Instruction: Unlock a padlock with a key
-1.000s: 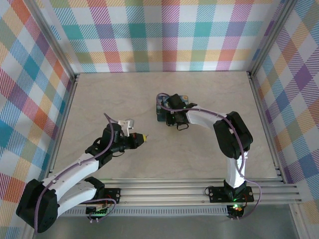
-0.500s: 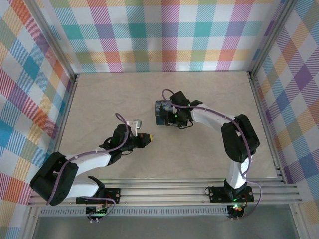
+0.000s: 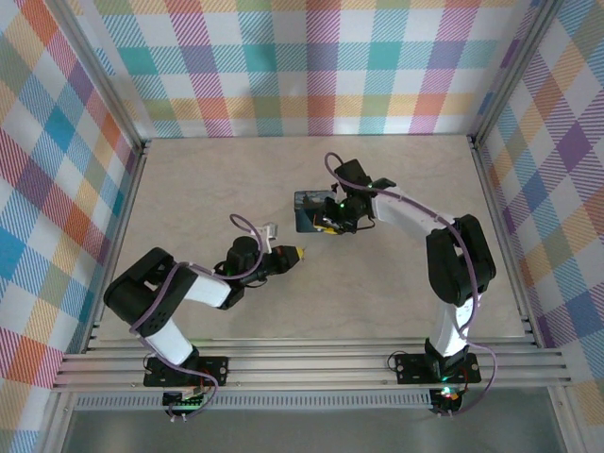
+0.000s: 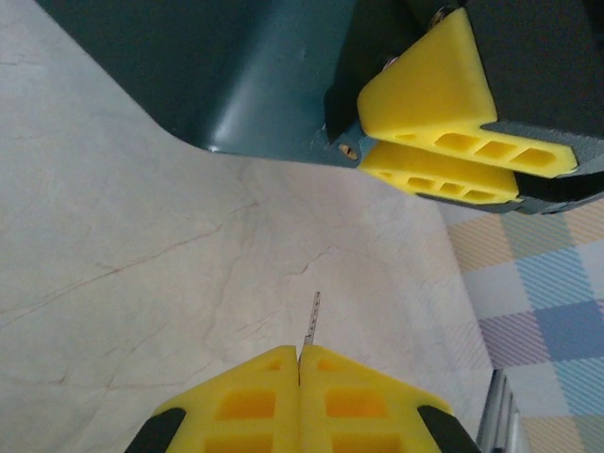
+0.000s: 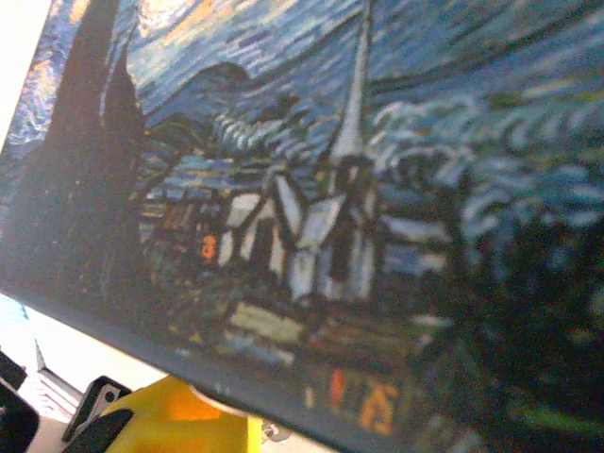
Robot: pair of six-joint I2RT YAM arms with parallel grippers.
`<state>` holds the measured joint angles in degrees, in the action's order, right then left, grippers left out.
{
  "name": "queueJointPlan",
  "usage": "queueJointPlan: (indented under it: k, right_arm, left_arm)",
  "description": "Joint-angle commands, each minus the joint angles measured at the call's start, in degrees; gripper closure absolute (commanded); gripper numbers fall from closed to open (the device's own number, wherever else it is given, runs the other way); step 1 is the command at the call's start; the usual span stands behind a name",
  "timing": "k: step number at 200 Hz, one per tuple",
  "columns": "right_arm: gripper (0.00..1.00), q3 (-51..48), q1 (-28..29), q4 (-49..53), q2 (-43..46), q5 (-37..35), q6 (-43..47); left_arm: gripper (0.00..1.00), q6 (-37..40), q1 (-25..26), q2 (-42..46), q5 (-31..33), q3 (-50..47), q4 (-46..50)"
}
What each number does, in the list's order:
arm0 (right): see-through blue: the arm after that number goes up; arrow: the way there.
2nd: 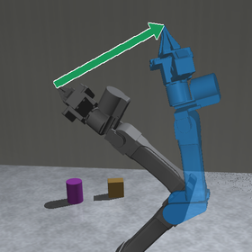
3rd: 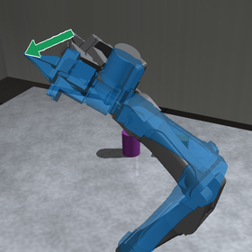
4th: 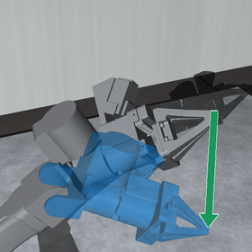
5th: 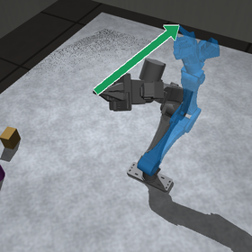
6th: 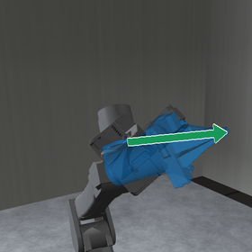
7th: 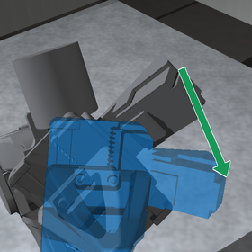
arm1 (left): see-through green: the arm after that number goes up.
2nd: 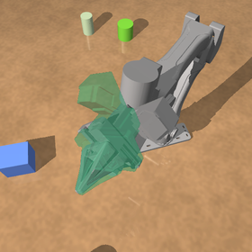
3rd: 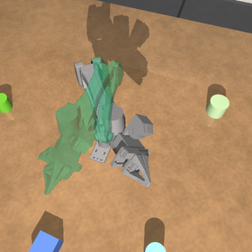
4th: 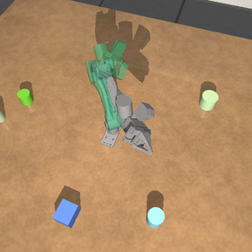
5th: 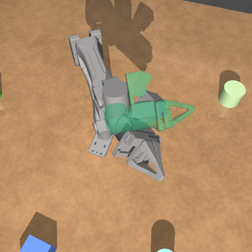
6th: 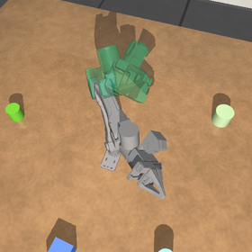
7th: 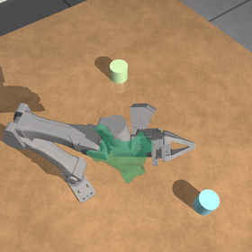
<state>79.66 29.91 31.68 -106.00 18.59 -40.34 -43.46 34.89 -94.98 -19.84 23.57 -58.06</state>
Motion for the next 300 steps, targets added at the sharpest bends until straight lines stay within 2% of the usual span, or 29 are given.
queueJointPlan:
  k: [1, 23, 114, 242, 300]
  right_arm:
    - [1.00, 2.5, -0.6, 1.1, 2.8, 3.6, -1.8]
    - [1.00, 2.6, -1.0, 0.8, 2.7, 4.7, -2.9]
    - [1.00, 3.7, -1.3, 0.1, 2.1, 6.7, -5.3]
    - [1.00, 4.1, -2.3, 0.7, 2.6, 9.4, -5.6]
    - [1.00, 5.8, -2.9, 2.4, 2.0, 11.2, -5.7]
  left_arm:
    - [1.00, -2.8, 0.7, -2.8, 0.2, 2.1, -11.8]
    - [1.00, -4.1, 0.9, -5.9, 0.3, 3.5, -15.3]
    - [1.00, -5.2, 1.0, -12.4, 1.1, 6.8, -19.2]
    - [1.00, -2.2, 0.8, -10.5, 3.0, 6.2, -19.4]
    - [1.00, -0.5, 0.7, -9.0, 1.8, 6.1, -19.0]
